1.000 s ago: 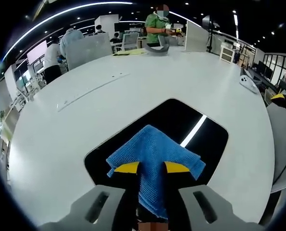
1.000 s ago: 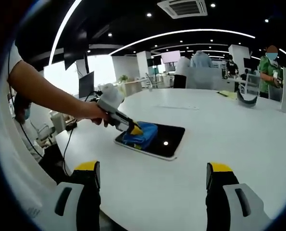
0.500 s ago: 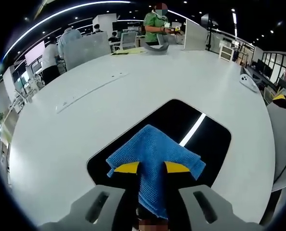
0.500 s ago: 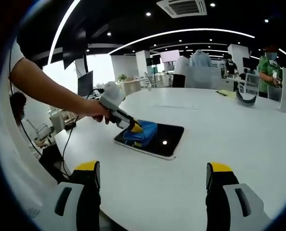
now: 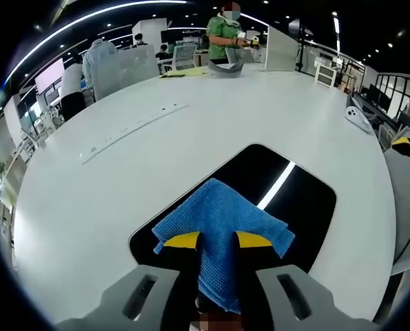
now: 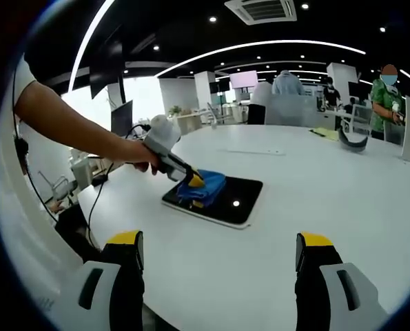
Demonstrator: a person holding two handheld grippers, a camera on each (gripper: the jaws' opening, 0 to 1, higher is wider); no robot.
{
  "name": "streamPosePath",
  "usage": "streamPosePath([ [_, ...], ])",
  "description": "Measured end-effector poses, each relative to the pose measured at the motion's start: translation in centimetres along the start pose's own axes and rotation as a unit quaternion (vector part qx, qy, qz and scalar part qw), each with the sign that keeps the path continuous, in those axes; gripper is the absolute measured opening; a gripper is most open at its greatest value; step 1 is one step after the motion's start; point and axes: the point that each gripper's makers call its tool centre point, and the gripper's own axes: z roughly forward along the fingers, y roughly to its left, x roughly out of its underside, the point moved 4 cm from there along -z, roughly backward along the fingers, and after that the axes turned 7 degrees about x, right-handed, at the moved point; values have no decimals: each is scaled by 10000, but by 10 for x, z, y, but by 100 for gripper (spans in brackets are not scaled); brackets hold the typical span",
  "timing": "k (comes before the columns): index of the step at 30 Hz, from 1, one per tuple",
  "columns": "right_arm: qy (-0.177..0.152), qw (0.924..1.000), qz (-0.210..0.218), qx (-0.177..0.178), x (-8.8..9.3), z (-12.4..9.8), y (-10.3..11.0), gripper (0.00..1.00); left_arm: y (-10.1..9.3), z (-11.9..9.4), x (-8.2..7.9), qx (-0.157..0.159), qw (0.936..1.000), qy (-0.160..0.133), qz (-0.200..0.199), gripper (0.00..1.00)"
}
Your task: Wipe the mirror surface with the cleaning cloth until all visible marks leave the cleaned area.
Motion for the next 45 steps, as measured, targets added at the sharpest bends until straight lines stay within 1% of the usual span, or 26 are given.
streamPosePath([
  [11,55,10000,13,-28,2,2,4,91,10,4,-5,12,10000,15,0,17],
  [26,36,10000,40,78,-2,3,-3,91,21,9,-12,50,10000,62,28,17],
  [45,14,9999,44,127,-6,6,-7,91,27,11,-15,141,9998,103,119,17],
])
